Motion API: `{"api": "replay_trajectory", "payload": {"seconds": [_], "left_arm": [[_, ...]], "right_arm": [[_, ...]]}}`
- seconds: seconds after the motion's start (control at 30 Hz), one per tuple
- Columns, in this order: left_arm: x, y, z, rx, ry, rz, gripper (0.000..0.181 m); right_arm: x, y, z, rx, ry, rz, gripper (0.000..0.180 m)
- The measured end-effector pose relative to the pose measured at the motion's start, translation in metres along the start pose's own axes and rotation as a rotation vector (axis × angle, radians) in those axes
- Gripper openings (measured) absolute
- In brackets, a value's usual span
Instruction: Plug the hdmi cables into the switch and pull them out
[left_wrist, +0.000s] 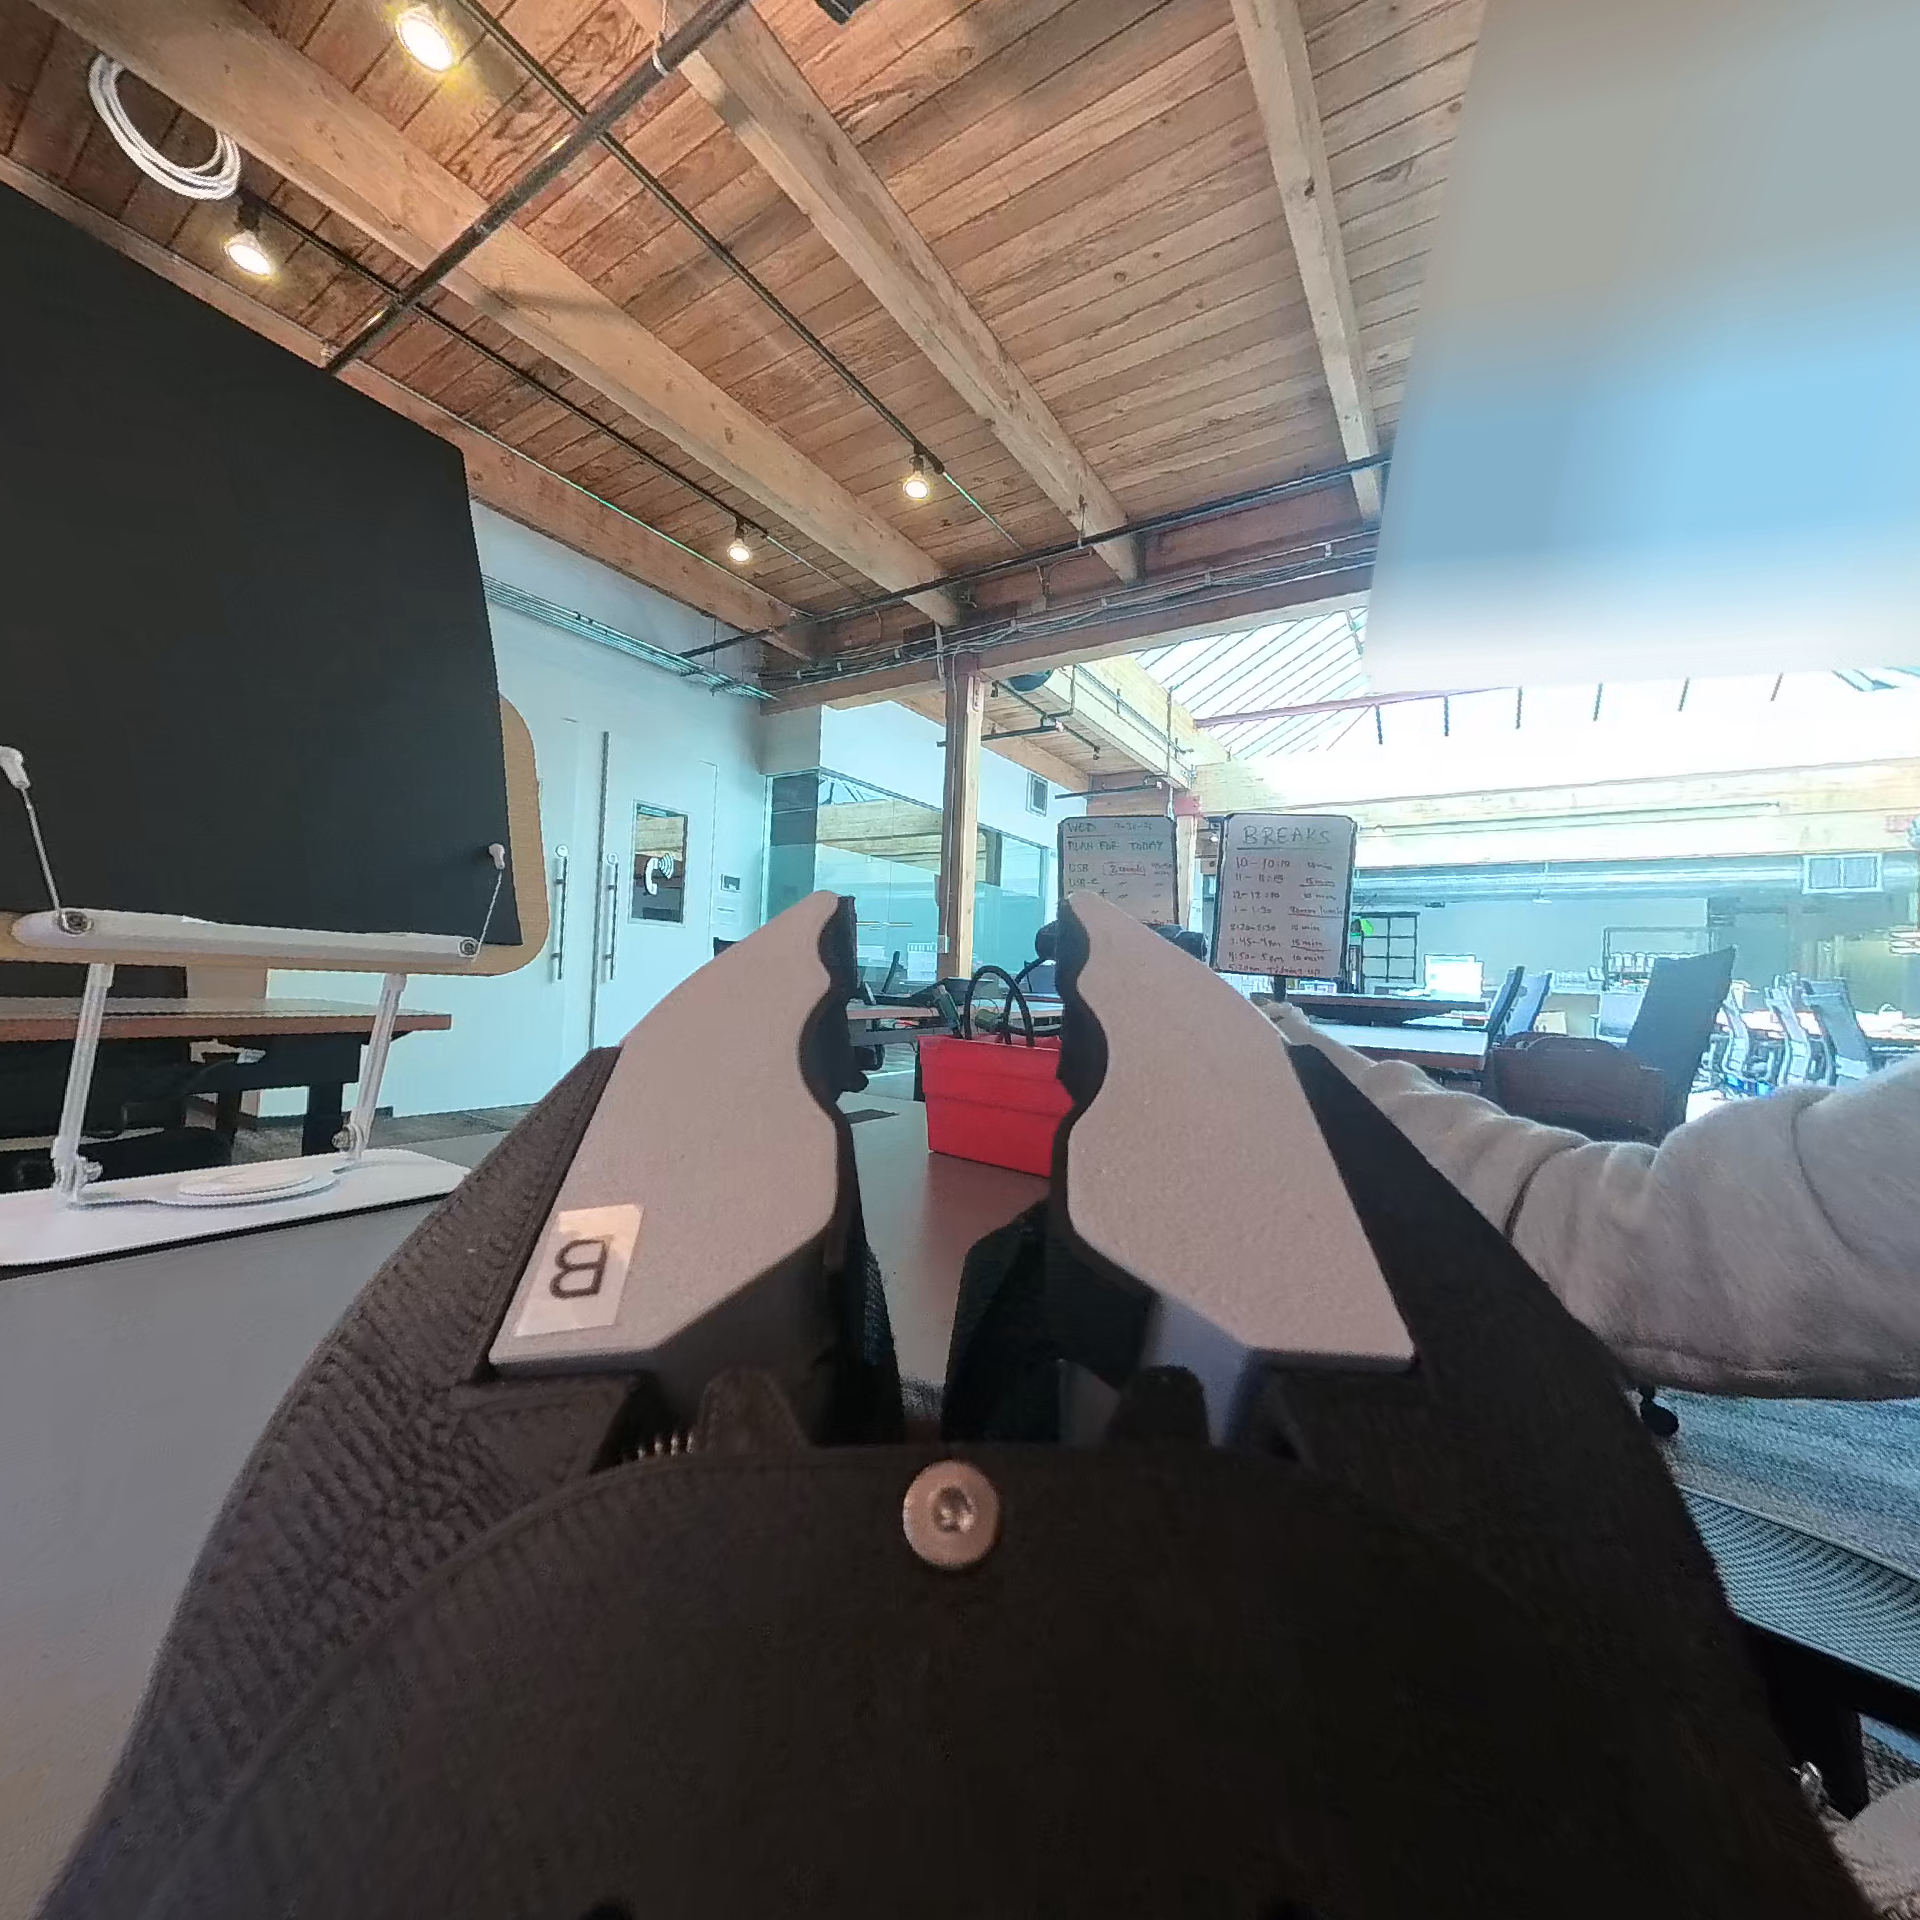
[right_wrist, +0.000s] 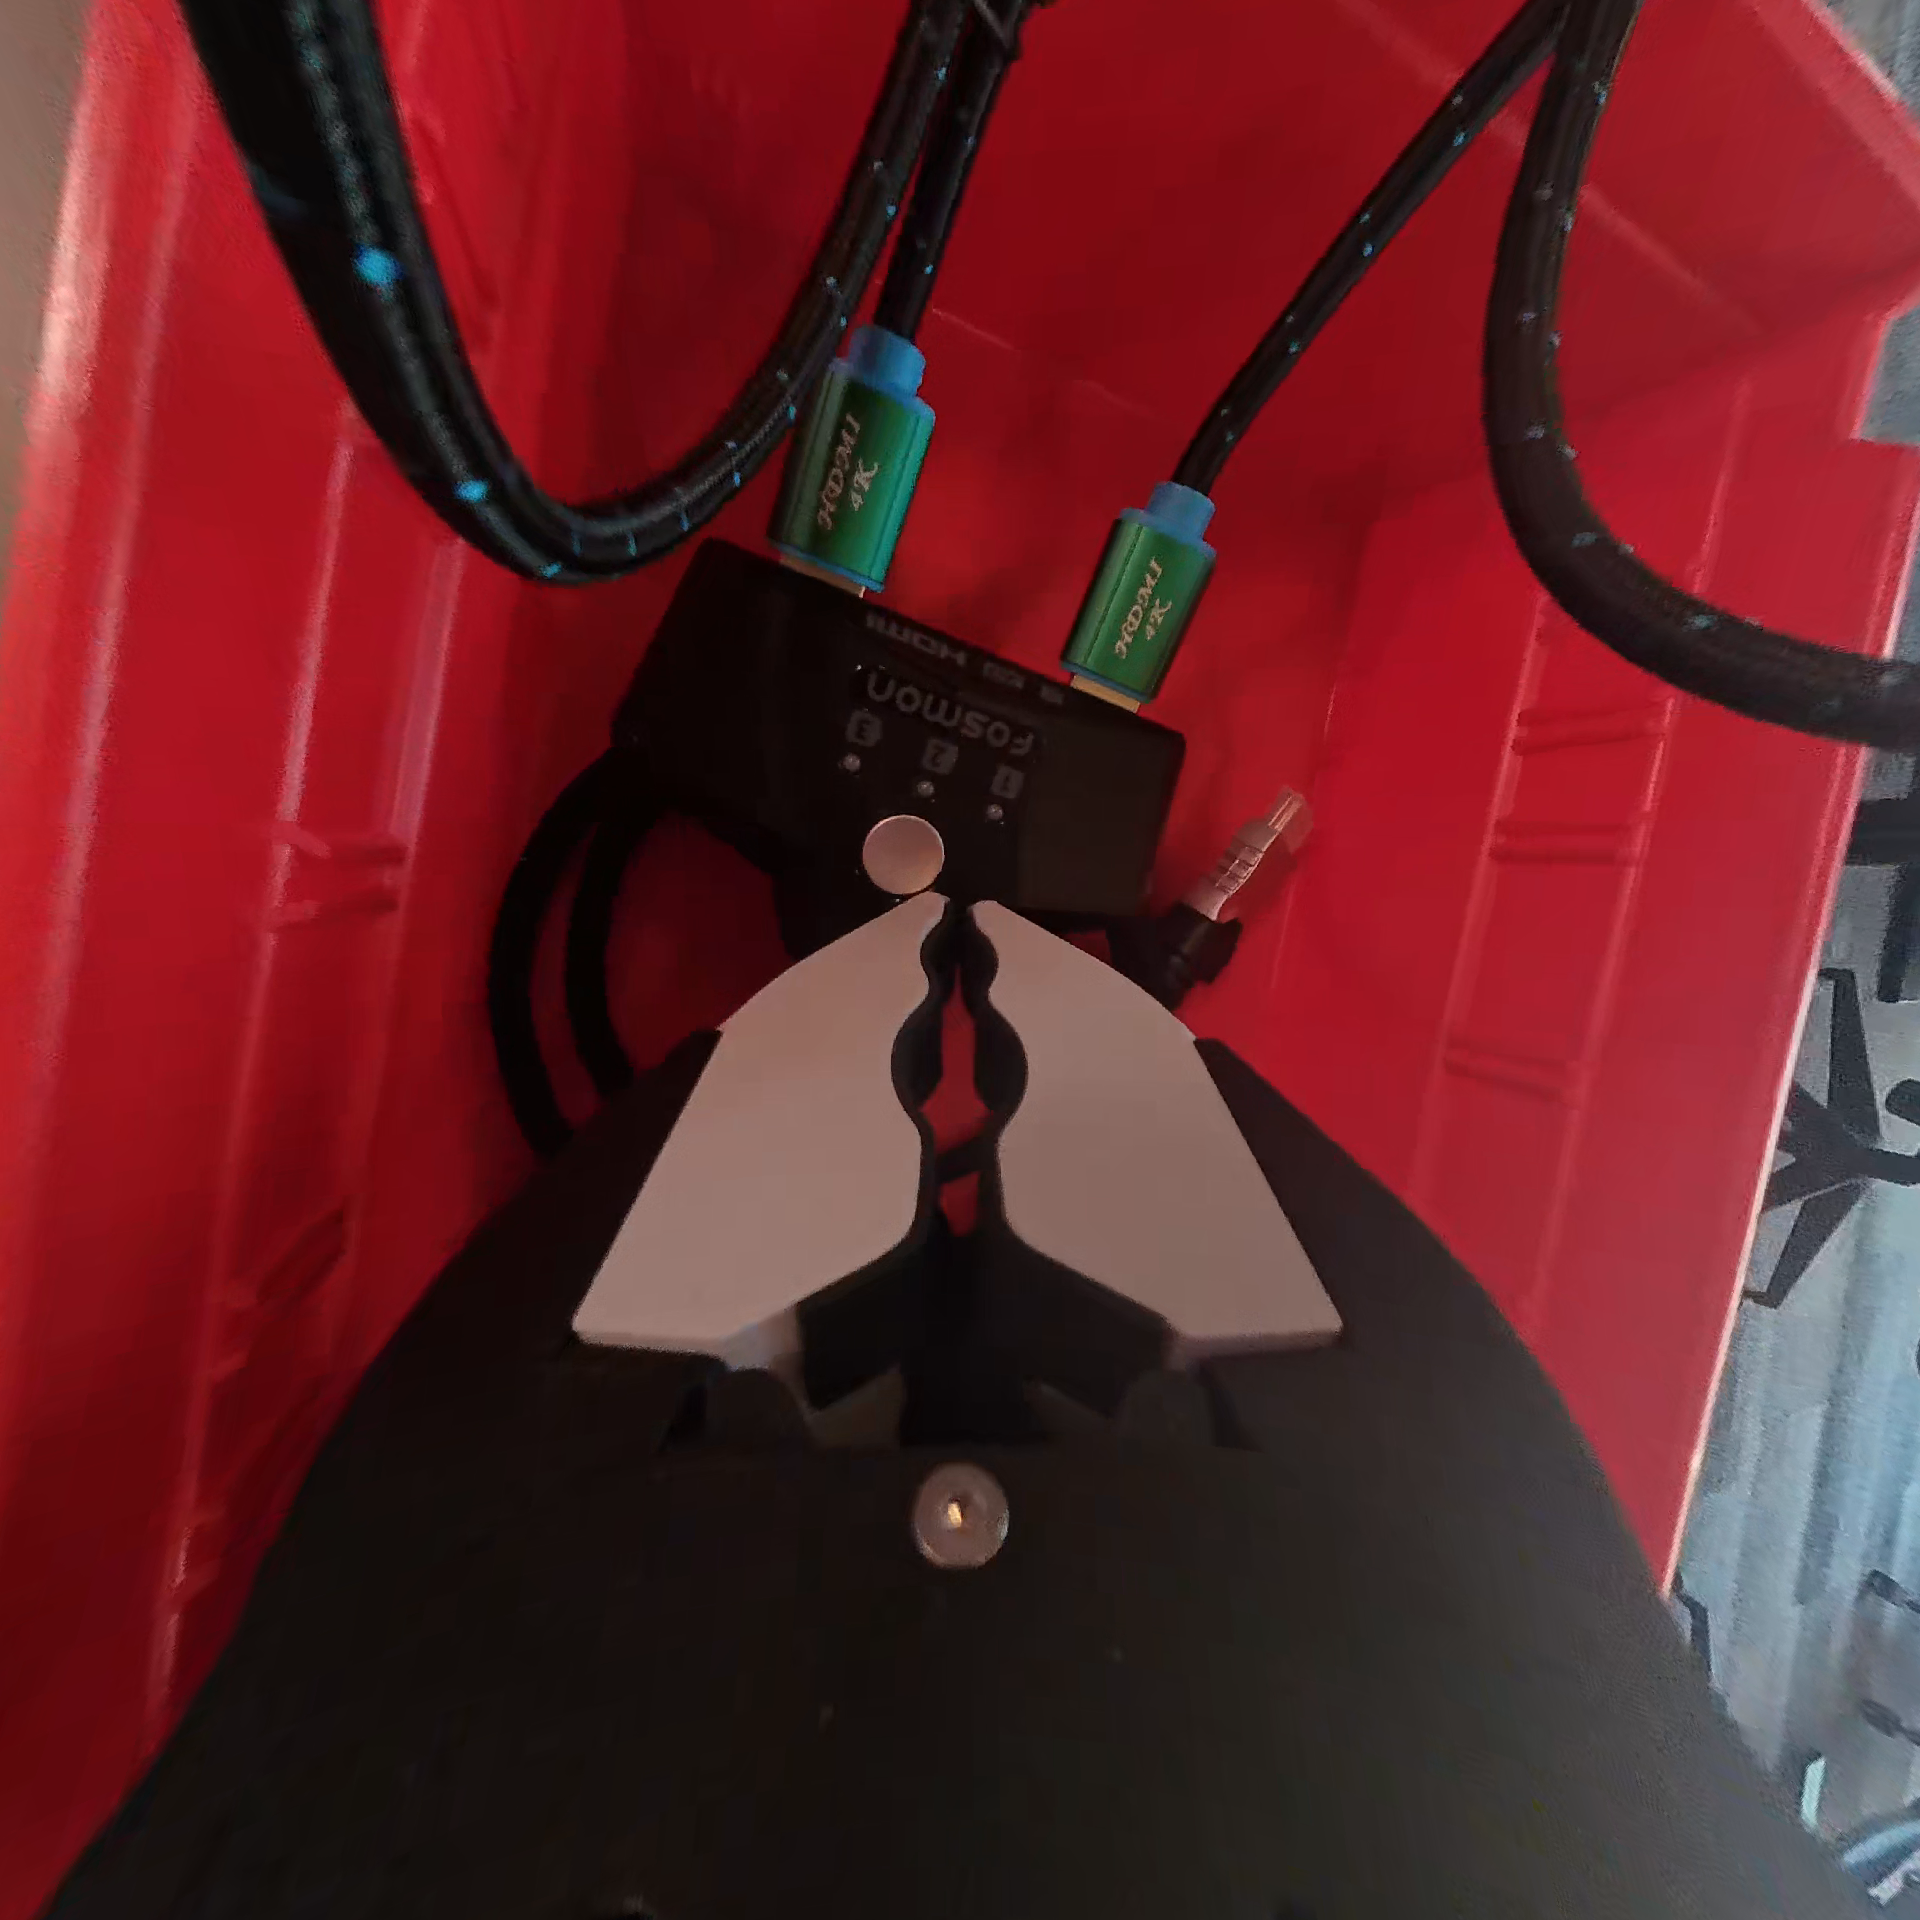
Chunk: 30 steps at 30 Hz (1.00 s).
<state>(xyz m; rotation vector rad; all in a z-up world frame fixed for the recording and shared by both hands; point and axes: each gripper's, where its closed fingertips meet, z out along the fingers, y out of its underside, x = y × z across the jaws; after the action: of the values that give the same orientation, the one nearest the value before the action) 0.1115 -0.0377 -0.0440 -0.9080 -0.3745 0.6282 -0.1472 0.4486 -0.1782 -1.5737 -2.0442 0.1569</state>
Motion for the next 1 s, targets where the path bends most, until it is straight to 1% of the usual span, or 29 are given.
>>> {"api": "replay_trajectory", "payload": {"seconds": [0.07, 0.13, 0.2, 0.23, 0.27, 0.3, 0.33, 0.37, 0.43, 0.47, 0.5, 0.53, 0.57, 0.6, 0.67, 0.7, 0.77, 0.83, 0.9, 0.93, 1.0], "left_arm": [[0.001, 0.000, 0.000, 0.001, 0.000, 0.000, 0.035], [0.001, 0.000, -0.001, 0.003, -0.001, -0.001, 0.035], [0.001, -0.001, -0.001, 0.003, -0.002, -0.003, 0.035], [0.002, -0.001, -0.001, 0.003, -0.003, -0.004, 0.035], [0.002, -0.001, -0.001, 0.004, -0.004, -0.005, 0.035], [0.002, -0.001, -0.002, 0.005, -0.006, -0.005, 0.035], [0.002, -0.001, -0.002, 0.005, -0.007, -0.005, 0.035], [0.002, -0.001, -0.002, 0.005, -0.008, -0.006, 0.035], [0.003, -0.001, -0.002, 0.005, -0.008, -0.007, 0.035], [0.003, -0.001, -0.003, 0.006, -0.009, -0.006, 0.035], [0.003, -0.001, -0.003, 0.007, -0.009, -0.006, 0.035], [0.004, -0.002, -0.003, 0.008, -0.009, -0.005, 0.035], [0.004, -0.002, -0.003, 0.009, -0.009, -0.004, 0.035], [0.005, -0.002, -0.004, 0.009, -0.009, -0.004, 0.035], [0.006, -0.002, -0.004, 0.009, -0.004, 0.000, 0.035], [0.009, -0.002, -0.004, 0.002, 0.012, -0.002, 0.035], [0.020, -0.003, -0.007, -0.057, 0.092, -0.011, 0.036], [0.023, -0.011, -0.013, -0.170, 0.139, 0.028, 0.041], [0.013, -0.032, -0.023, -0.282, 0.128, 0.128, 0.046], [0.003, -0.043, -0.029, -0.365, 0.113, 0.190, 0.047], [-0.033, -0.061, -0.050, -0.632, 0.039, 0.339, 0.048]], "right_arm": [[0.006, -0.001, -0.003, 0.035, 0.040, 0.030, 0.004], [0.017, -0.009, -0.013, 0.142, 0.109, 0.082, 0.009], [0.034, -0.024, -0.036, 0.315, 0.209, 0.148, 0.014], [0.044, -0.035, -0.057, 0.450, 0.269, 0.189, 0.016], [0.052, -0.048, -0.085, 0.629, 0.310, 0.234, 0.018], [0.052, -0.062, -0.118, 0.849, 0.311, 0.276, 0.021], [0.045, -0.072, -0.155, 1.094, 0.260, 0.313, 0.023], [0.033, -0.075, -0.191, 1.339, 0.170, 0.354, 0.028], [0.007, -0.062, -0.255, 1.781, -0.048, 0.423, 0.029], [-0.006, -0.050, -0.278, 1.957, -0.147, 0.444, 0.028], [-0.017, -0.038, -0.292, 2.083, -0.224, 0.459, 0.026], [-0.027, -0.033, -0.299, 2.149, -0.281, 0.472, 0.028], [-0.039, -0.033, -0.299, 2.159, -0.340, 0.470, 0.032], [-0.054, -0.038, -0.297, 2.137, -0.410, 0.444, 0.037], [-0.088, -0.049, -0.293, 2.077, -0.541, 0.331, 0.045], [-0.105, -0.053, -0.292, 2.050, -0.573, 0.256, 0.048], [-0.134, -0.059, -0.289, 2.006, -0.572, 0.106, 0.054], [-0.151, -0.060, -0.287, 1.986, -0.566, 0.015, 0.059], [-0.162, -0.059, -0.288, 1.986, -0.591, -0.028, 0.059], [-0.165, -0.058, -0.288, 1.984, -0.603, -0.038, 0.059], [-0.168, -0.059, -0.288, 1.975, -0.600, -0.055, 0.059]]}}
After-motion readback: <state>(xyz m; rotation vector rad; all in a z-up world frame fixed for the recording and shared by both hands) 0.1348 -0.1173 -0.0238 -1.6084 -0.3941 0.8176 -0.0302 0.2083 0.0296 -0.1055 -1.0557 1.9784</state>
